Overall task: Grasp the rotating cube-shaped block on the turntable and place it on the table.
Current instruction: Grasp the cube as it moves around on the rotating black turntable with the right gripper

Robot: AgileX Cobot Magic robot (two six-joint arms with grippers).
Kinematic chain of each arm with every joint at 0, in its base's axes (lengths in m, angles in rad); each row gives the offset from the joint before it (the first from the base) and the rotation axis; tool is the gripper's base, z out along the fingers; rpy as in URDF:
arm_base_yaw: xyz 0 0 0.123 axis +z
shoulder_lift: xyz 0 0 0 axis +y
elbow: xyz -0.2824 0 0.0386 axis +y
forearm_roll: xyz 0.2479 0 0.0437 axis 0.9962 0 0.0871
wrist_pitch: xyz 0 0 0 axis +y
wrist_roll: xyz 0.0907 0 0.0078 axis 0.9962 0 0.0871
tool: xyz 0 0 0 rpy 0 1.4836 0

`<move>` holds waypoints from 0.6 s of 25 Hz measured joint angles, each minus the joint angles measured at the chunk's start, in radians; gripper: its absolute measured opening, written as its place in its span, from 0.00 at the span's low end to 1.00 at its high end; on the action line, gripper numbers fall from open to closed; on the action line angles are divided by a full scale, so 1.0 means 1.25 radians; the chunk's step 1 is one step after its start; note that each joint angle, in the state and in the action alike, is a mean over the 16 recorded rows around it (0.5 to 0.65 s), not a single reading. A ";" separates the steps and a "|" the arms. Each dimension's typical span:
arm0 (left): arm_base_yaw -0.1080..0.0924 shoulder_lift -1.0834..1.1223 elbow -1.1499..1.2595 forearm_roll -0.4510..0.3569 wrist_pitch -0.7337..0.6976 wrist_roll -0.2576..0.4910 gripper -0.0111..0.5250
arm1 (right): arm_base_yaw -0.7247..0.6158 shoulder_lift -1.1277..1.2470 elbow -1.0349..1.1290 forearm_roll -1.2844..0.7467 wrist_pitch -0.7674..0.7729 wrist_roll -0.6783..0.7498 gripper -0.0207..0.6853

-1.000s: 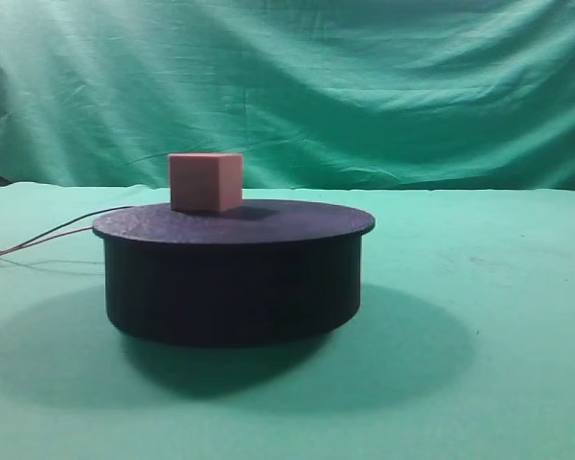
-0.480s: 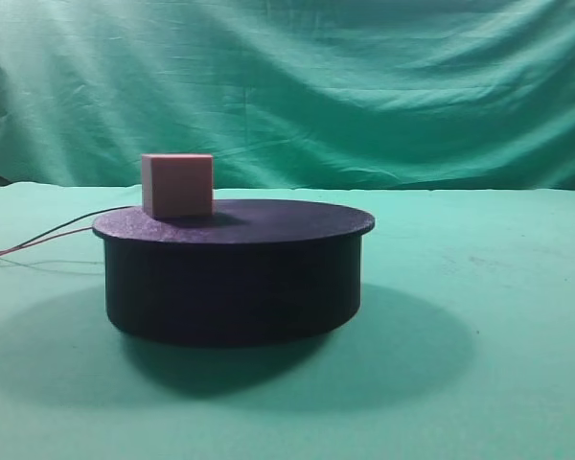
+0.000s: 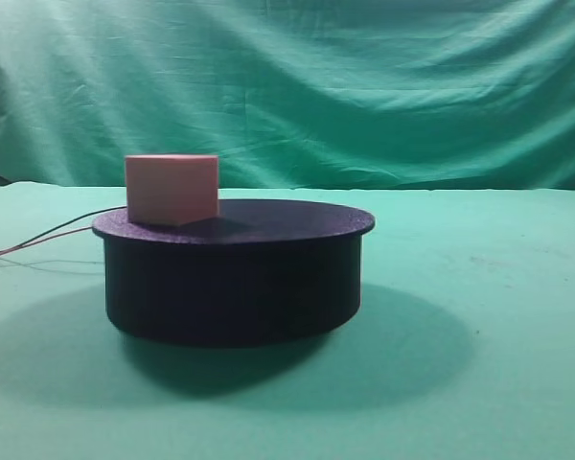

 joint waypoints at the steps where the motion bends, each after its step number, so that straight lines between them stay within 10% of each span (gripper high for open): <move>1: 0.000 0.000 0.000 0.000 0.000 0.000 0.02 | 0.000 0.019 -0.020 0.010 0.034 -0.006 0.03; 15: 0.000 0.000 0.000 0.000 0.000 0.000 0.02 | 0.090 0.392 -0.172 0.364 0.236 -0.434 0.03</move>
